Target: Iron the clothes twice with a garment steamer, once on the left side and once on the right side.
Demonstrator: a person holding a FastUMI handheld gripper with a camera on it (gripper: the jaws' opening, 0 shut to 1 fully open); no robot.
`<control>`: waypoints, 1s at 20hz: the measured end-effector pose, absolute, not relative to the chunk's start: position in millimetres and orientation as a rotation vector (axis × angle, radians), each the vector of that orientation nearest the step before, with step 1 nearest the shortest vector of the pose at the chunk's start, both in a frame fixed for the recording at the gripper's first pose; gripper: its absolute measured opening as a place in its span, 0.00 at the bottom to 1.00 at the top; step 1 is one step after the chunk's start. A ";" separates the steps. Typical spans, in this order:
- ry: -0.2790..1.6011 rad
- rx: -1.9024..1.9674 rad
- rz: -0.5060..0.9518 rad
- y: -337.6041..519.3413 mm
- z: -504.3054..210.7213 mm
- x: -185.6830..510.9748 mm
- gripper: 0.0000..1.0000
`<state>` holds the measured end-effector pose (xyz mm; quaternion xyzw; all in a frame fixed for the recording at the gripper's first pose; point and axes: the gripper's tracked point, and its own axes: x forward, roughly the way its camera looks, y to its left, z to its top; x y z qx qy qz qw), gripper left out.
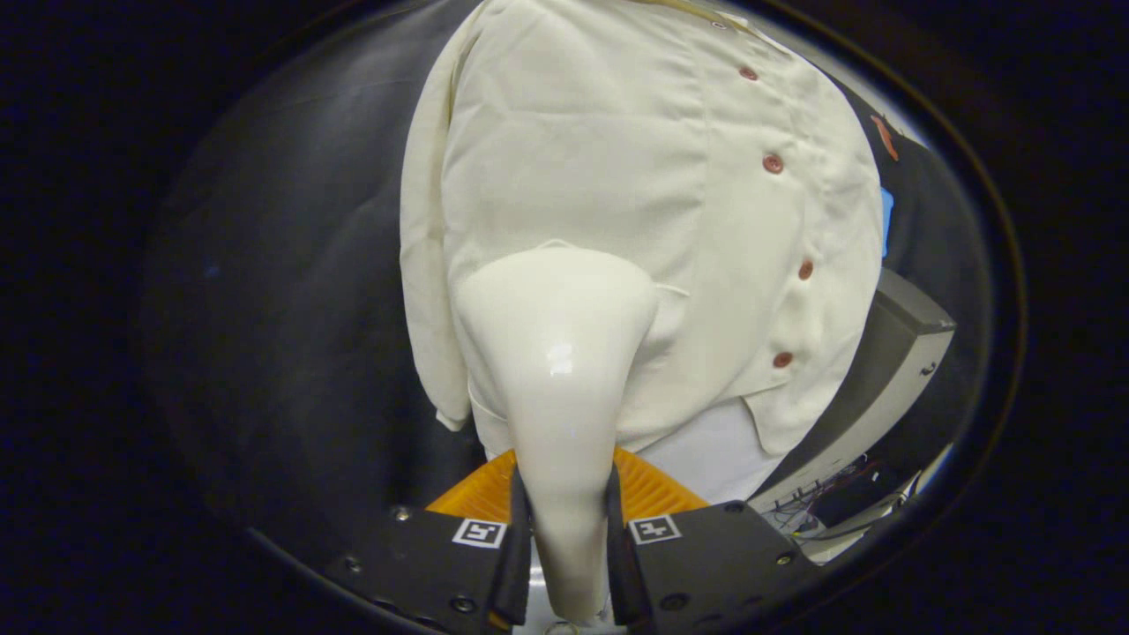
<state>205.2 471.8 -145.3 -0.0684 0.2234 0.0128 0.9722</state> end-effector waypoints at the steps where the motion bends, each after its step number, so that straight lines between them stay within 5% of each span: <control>1: 0.463 -0.141 0.025 470.5 -151.6 204.6 0.36; 11: 0.496 -0.130 0.066 465.8 -161.6 180.8 0.36; 20: 0.373 -0.083 0.215 445.8 -55.2 127.0 0.36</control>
